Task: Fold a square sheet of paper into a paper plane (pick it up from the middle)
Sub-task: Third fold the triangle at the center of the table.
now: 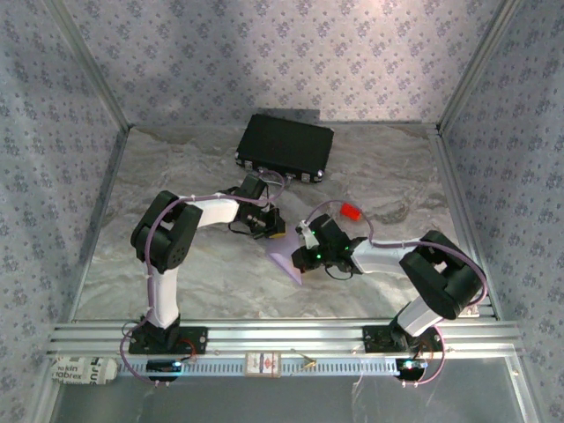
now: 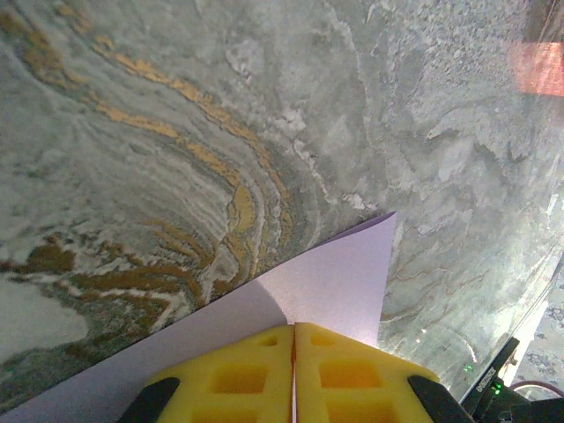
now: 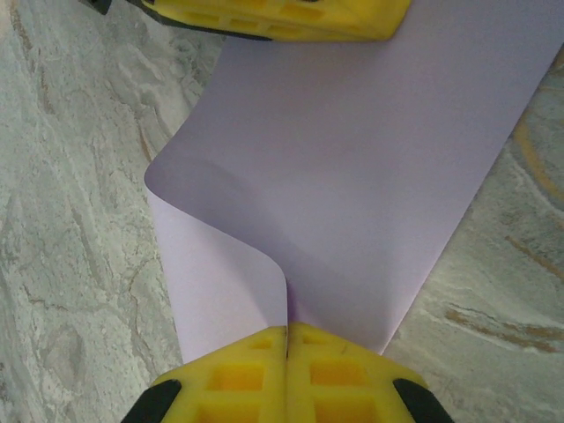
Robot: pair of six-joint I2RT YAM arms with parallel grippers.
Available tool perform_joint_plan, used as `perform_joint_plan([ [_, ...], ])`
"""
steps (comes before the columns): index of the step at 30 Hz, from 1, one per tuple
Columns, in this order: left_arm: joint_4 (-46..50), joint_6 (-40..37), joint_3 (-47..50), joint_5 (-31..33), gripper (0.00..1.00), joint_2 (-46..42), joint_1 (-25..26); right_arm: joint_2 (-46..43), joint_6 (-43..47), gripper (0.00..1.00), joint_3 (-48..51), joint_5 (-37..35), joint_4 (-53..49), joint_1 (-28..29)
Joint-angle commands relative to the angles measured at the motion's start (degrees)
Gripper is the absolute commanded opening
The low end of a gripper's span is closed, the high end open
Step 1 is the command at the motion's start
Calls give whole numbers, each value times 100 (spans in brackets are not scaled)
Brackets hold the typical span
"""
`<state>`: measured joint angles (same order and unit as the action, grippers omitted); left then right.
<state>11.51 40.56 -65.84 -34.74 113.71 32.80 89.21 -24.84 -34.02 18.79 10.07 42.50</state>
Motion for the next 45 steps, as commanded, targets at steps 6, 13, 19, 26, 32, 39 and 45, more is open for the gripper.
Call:
perform_joint_plan([
  [6, 150, 58, 170, 73, 8, -44, 72, 31, -12, 2, -138, -103, -242, -31],
  [13, 141, 75, 160, 64, 8, -49, 73, 59, -12, 2, -132, -138, -253, -32],
  [19, 140, 74, 160, 55, 8, -25, 72, 111, -21, 2, -165, -138, -233, -31],
  [26, 115, 84, 193, 60, 8, -42, 66, 98, 23, 2, -262, -138, -309, -42],
  [32, 115, 75, 197, 56, 8, -51, 70, 111, 17, 2, -241, -155, -341, -45],
  [39, 121, 69, 195, 57, 8, -46, 76, -8, 6, 2, -201, -143, -430, -37],
  [45, 117, 73, 195, 57, 8, -51, 70, -105, 8, 2, -167, -111, -486, -27],
])
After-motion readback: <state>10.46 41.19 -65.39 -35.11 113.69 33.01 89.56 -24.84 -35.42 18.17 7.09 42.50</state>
